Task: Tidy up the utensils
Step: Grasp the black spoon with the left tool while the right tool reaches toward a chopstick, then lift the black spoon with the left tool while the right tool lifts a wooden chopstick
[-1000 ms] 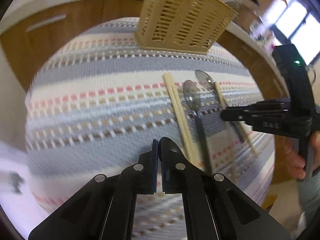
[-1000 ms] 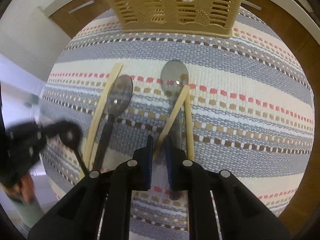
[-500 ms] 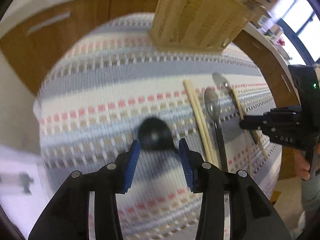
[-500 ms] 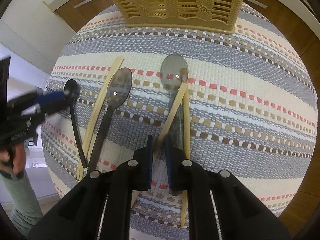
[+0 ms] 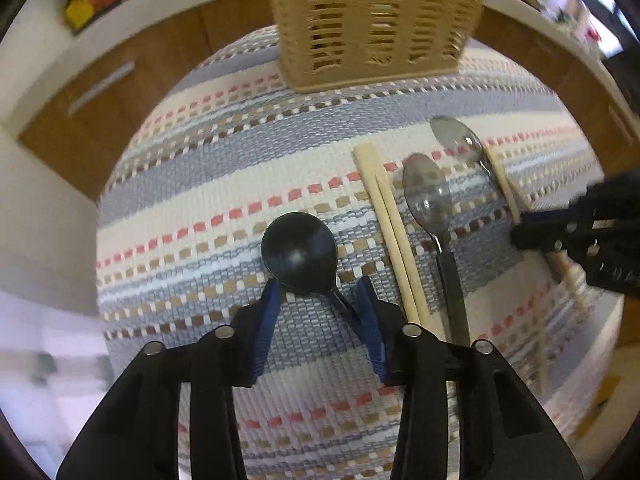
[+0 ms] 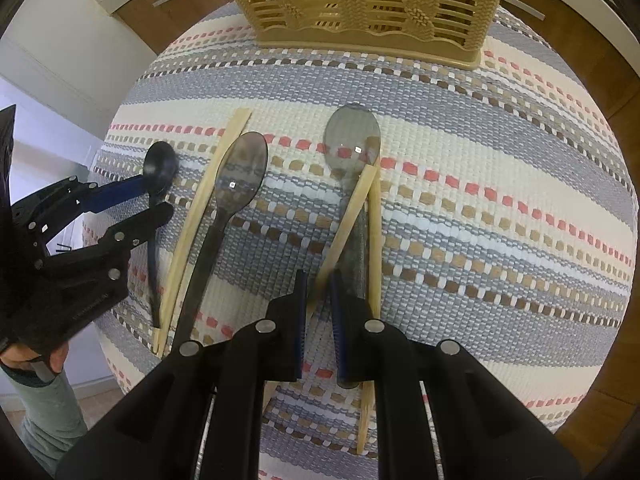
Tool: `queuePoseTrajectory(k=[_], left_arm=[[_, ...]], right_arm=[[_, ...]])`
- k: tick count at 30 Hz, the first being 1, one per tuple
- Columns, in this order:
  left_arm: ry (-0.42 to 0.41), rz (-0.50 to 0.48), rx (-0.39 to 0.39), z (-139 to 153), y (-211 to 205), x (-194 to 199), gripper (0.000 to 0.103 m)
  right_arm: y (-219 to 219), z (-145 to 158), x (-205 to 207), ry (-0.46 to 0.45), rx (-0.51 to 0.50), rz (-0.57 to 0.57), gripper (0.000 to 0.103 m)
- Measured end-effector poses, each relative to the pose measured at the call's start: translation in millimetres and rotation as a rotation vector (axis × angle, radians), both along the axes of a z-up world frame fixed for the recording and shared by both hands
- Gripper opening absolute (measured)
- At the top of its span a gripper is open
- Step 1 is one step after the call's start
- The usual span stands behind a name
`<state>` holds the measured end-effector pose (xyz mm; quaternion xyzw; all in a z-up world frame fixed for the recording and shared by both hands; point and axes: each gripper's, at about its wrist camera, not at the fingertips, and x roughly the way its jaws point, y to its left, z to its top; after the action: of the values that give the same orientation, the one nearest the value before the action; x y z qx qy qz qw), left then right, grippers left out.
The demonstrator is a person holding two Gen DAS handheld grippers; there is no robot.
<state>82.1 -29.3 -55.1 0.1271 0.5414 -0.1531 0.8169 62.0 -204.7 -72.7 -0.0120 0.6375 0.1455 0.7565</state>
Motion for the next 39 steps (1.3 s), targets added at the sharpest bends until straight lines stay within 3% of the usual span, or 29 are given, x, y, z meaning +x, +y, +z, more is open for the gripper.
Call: queuePoseTrajectory(k=[4, 5, 9, 15, 21, 27, 31, 39], left_arm=[[-0.012, -0.048, 0.029, 1, -14, -1, 0.007], [-0.015, -0.056, 0.036, 0, -15, -1, 0.006], [-0.032, -0.066, 0.027, 2, -14, -5, 0.004], [-0.096, -0.039, -0.125, 26, 11, -14, 0.004], [-0.222, -0.030, -0.252, 75, 27, -20, 0.004], [-0.401, -0.036, -0.426, 143, 31, -16, 0.004], [-0.508, -0.049, -0.497, 185, 29, -19, 0.004], [-0.634, -0.047, -0.580, 221, 5, 22, 0.004]], right_arm=[[3, 0, -1, -0.011, -0.013, 0.018, 0.010], [4, 0, -1, -0.018, -0.016, 0.028, 0.010], [9, 1, -7, -0.041, 0.008, 0.052, 0.004], [8, 21, -15, -0.128, 0.046, 0.071, 0.004], [0, 58, -16, -0.236, 0.107, 0.067, 0.004], [-11, 117, -12, -0.414, 0.177, 0.070, 0.004], [-19, 159, -7, -0.553, 0.214, 0.051, 0.004], [-42, 230, 18, -0.835, 0.261, -0.034, 0.004]])
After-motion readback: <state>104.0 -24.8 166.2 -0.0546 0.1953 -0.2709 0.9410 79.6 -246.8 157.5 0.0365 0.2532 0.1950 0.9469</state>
